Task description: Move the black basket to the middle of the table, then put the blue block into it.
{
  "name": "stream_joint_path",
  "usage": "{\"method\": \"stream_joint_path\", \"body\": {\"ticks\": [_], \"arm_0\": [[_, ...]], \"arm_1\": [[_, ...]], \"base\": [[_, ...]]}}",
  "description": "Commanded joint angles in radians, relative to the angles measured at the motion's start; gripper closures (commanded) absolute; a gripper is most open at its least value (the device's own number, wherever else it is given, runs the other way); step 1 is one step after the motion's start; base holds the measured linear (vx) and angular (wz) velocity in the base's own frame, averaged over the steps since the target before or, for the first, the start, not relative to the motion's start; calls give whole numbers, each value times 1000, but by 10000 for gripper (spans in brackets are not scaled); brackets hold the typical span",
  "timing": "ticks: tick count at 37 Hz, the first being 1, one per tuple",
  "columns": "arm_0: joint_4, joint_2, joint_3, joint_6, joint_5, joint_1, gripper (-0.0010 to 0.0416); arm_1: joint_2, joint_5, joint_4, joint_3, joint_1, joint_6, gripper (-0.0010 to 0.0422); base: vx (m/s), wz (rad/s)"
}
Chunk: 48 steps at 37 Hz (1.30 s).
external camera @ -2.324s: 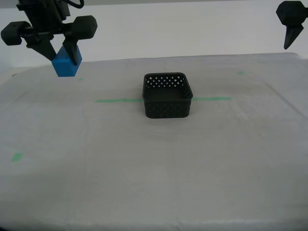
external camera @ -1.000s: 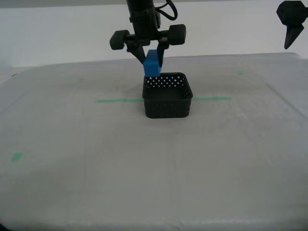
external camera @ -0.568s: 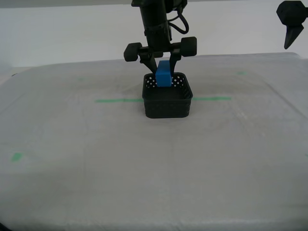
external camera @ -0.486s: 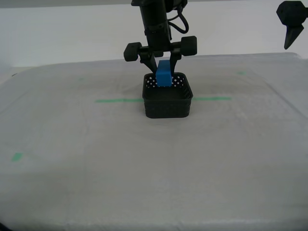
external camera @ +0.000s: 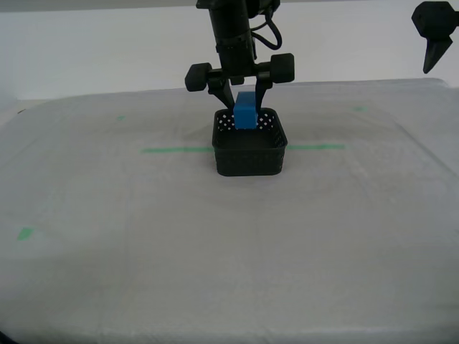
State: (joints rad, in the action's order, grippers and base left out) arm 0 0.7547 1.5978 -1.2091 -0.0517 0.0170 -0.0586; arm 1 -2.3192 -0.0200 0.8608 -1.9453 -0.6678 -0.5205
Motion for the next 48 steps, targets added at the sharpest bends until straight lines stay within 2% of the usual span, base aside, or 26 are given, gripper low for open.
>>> {"method": "stream_joint_path", "body": {"ticks": [1,8,15,20,25,31,34,39,48], "arm_0": [[0,0,0,2,0,0,7],[0,0,0,2,0,0,7],[0,0,0,2,0,0,7],[0,0,0,2,0,0,7],[0,0,0,2,0,0,7],[-1,0,0,2,0,0,7],[0,0,0,2,0,0,7],[0,0,0,2,0,0,7],[0,0,0,2,0,0,7]], "arm_1": [[1,2,1,-2,-2,-5,172],[1,2,0,-4,-2,-4,88],[1,1,-3,-16,-2,51,5],[3,1,-6,-33,-2,74,27],[3,2,-6,-55,-2,97,8],[21,0,18,-65,-5,130,10],[50,-34,40,-60,-6,149,14],[117,-101,66,-26,-6,151,12],[294,-183,27,142,7,147,11]], "base": [[0,0],[0,0],[0,0],[0,0],[0,0],[0,0],[0,0],[0,0],[0,0]]}}
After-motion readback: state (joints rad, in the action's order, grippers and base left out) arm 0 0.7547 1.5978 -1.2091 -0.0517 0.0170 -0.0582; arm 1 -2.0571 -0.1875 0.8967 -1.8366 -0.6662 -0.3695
